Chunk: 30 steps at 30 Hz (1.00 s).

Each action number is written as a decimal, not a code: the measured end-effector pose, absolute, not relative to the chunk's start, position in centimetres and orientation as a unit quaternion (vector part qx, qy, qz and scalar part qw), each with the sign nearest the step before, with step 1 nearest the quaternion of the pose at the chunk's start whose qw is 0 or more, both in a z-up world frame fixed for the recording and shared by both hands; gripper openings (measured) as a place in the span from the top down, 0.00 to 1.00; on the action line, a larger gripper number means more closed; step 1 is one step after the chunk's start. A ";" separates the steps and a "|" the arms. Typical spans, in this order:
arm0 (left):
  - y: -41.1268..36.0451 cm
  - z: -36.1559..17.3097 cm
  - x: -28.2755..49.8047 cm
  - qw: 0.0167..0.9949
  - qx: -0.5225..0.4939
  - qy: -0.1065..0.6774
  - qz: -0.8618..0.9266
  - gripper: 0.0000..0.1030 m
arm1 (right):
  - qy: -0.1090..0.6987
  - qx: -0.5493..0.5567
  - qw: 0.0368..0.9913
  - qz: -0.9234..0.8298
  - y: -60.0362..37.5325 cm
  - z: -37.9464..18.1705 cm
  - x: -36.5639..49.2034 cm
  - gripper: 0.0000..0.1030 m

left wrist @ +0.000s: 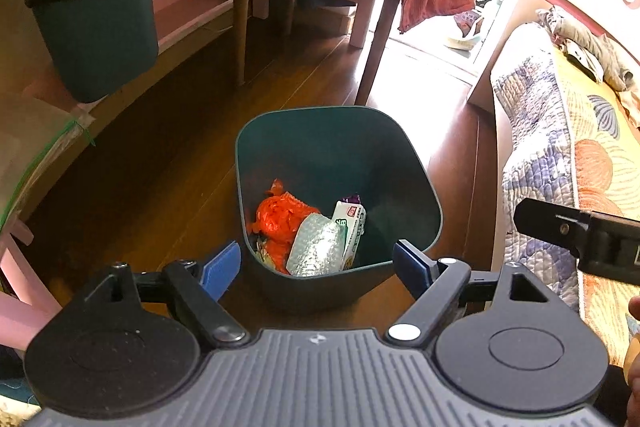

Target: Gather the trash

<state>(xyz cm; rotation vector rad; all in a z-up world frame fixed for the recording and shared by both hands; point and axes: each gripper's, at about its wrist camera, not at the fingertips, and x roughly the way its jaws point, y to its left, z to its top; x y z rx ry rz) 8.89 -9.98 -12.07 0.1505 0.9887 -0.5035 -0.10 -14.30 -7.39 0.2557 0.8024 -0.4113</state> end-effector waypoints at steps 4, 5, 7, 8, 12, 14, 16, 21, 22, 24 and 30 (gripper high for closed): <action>-10.3 -12.4 8.8 0.845 0.082 0.473 -0.236 0.19 | 0.397 0.130 0.886 -0.202 -14.4 -7.8 0.0 0.00; -10.3 -12.5 8.8 0.844 0.084 0.474 -0.235 0.19 | 0.401 0.130 0.884 -0.201 -14.4 -7.9 0.0 0.00; -10.4 -12.6 8.9 0.844 0.087 0.475 -0.234 0.19 | 0.407 0.128 0.884 -0.193 -14.2 -8.0 0.2 0.00; -10.4 -12.7 8.9 0.843 0.087 0.477 -0.233 0.19 | 0.412 0.126 0.882 -0.191 -14.1 -8.1 0.3 0.00; -10.5 -12.8 9.0 0.841 0.088 0.481 -0.231 0.19 | 0.424 0.121 0.878 -0.184 -13.9 -8.3 0.6 0.00; -10.6 -12.9 9.0 0.841 0.091 0.481 -0.231 0.19 | 0.426 0.118 0.878 -0.182 -13.7 -8.3 0.7 0.00; -10.7 -12.9 8.9 0.841 0.095 0.480 -0.231 0.19 | 0.428 0.117 0.878 -0.180 -13.6 -8.4 0.8 0.00; -10.8 -12.9 8.8 0.842 0.099 0.476 -0.234 0.19 | 0.425 0.119 0.879 -0.181 -13.7 -8.3 0.7 0.00; -10.8 -12.9 8.7 0.842 0.100 0.475 -0.235 0.19 | 0.424 0.118 0.879 -0.181 -13.7 -8.3 0.7 0.00; -11.0 -12.8 8.6 0.842 0.103 0.473 -0.237 0.19 | 0.423 0.117 0.880 -0.181 -13.6 -8.3 0.7 0.00; -11.2 -12.7 8.4 0.843 0.110 0.468 -0.240 0.19 | 0.420 0.113 0.882 -0.182 -13.5 -8.3 0.6 0.00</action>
